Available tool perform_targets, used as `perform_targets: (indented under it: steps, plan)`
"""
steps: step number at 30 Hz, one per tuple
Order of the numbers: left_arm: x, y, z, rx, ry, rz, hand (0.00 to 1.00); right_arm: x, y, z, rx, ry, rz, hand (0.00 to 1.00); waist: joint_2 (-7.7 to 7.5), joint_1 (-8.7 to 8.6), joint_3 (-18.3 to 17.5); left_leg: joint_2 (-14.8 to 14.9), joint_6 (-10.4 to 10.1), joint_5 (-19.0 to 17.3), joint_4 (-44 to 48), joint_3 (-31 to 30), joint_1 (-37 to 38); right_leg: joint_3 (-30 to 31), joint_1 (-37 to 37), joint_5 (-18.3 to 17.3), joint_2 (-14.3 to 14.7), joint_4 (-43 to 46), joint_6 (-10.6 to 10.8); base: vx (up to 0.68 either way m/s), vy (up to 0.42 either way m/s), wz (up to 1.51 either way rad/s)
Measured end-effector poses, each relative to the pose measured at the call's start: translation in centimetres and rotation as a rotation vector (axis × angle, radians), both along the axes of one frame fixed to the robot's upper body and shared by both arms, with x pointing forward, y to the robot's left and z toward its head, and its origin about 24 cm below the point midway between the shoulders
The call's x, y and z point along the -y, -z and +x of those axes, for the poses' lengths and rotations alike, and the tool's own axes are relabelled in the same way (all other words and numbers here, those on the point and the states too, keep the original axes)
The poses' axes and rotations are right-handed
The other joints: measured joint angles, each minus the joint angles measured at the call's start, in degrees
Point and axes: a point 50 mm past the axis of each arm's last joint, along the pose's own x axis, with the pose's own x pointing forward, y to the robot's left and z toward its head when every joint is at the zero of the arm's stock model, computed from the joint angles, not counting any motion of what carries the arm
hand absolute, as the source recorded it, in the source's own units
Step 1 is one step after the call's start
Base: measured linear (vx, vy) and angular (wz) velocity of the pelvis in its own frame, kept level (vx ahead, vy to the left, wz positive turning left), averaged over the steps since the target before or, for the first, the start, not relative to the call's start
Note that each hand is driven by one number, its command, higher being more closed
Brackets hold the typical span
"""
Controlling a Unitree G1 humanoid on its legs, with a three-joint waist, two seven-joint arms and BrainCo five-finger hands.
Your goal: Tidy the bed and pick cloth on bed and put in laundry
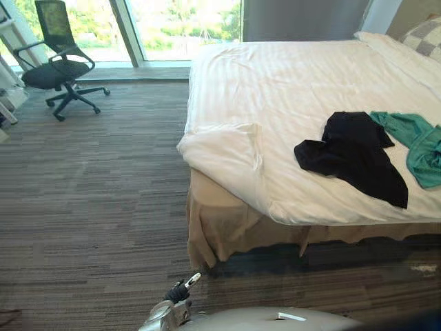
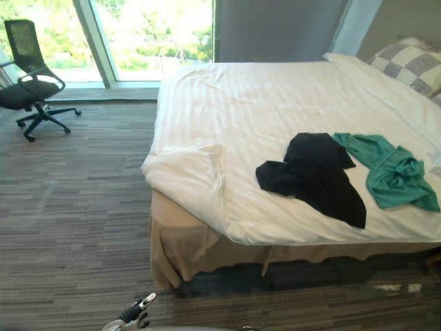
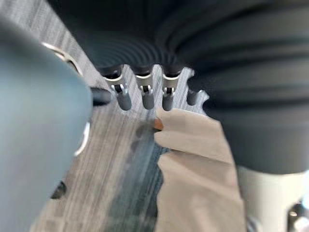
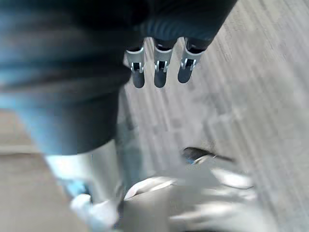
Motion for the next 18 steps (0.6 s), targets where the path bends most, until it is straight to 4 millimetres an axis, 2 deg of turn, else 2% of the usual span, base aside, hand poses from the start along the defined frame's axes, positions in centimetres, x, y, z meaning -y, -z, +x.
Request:
perform_targets:
  steps: [2,4,9,11,14,18]
  plan:
    - [0.2,0.0,0.2,0.001,0.015,0.028,0.00,-0.2,-0.1,0.9,0.014,-0.057,0.019,0.00,0.28,0.08,-0.13,0.24,-0.21,0.13,-0.01,-0.24,0.06,-0.02,0.52,0.07,0.36,-0.47,0.13,-0.08,-0.044,0.09]
    - [0.0,-0.1,0.2,0.013,-0.035,0.062,0.00,-0.6,-0.2,2.1,0.032,-0.094,0.036,0.00,-0.16,0.71,-0.21,0.68,-0.49,0.29,-0.02,-0.25,-0.31,0.18,0.72,0.39,1.00,-1.83,0.68,-0.07,-0.024,0.03]
    - [-1.3,-0.4,-0.2,0.047,-0.216,0.147,0.00,-1.0,-0.1,2.4,0.009,-0.070,0.063,0.00,-0.92,1.28,-0.75,0.57,-0.55,0.02,-0.02,-0.11,-1.20,0.38,0.71,1.04,1.28,-3.51,0.91,0.00,0.001,-0.02]
    - [-3.0,-1.2,0.3,0.096,-0.353,0.213,0.00,-1.0,0.1,1.8,-0.027,-0.045,0.077,0.00,-1.35,1.56,-0.55,0.42,-0.38,0.06,-0.01,-0.17,-1.39,0.28,0.69,1.63,1.28,-4.13,0.75,0.08,0.024,0.04]
    - [-7.2,-4.0,2.4,0.258,-0.566,0.362,0.00,-0.6,0.1,1.6,-0.044,-0.023,0.097,0.00,-1.19,1.54,-0.67,0.06,-0.39,0.06,0.09,-1.01,-1.73,-0.37,1.04,2.06,1.13,-4.38,0.30,0.10,0.011,0.12]
    - [-14.1,-10.9,6.1,0.566,-0.768,0.579,0.00,0.7,-0.3,1.7,-0.031,0.010,0.102,0.00,-0.80,1.56,-0.70,-0.53,-0.38,0.07,0.30,-2.14,-2.24,-2.00,2.03,2.12,0.94,-4.96,0.22,0.09,0.005,0.18]
